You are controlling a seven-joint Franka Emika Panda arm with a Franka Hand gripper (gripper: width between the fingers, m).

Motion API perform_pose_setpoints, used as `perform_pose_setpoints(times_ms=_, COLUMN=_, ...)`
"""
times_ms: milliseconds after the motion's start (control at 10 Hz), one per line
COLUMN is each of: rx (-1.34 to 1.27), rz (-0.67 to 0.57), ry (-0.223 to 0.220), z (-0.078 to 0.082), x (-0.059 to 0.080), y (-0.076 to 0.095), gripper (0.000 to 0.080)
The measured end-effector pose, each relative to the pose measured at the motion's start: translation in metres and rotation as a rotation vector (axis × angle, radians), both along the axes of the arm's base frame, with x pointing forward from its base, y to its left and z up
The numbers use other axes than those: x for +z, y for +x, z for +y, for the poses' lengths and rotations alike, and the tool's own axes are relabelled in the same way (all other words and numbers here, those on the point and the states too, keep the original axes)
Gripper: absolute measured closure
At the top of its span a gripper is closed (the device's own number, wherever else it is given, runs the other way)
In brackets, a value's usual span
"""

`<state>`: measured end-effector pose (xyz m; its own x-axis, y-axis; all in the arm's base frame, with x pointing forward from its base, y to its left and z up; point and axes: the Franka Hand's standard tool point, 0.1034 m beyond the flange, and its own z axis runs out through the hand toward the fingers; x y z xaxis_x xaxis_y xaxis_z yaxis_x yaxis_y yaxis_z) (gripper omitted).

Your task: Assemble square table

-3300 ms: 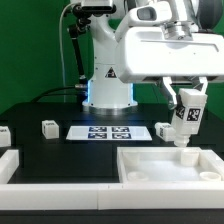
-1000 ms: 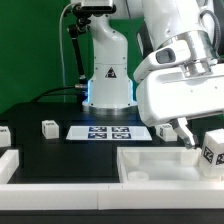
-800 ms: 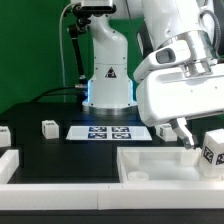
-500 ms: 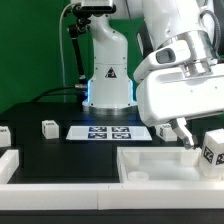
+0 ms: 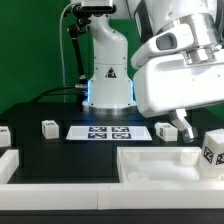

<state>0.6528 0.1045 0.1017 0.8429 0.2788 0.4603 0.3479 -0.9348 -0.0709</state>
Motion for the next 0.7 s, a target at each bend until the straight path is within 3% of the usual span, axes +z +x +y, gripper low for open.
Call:
perform_pose_setpoints(times_ms=100, rx=-0.007, rz=0.086, ry=0.015, z=0.004, x=-0.003, y=-0.003, gripper=0.0150)
perform_pose_setpoints(times_ms=300, rx=-0.008, rz=0.259, ry=0.030, z=0.020, x=0.005, y=0.000, gripper=0.0150)
perform_pose_setpoints(times_ms=700, rx=0.037, rz=0.446, ry=0.029, z=0.021, x=0.008, y=-0.007, gripper=0.0150)
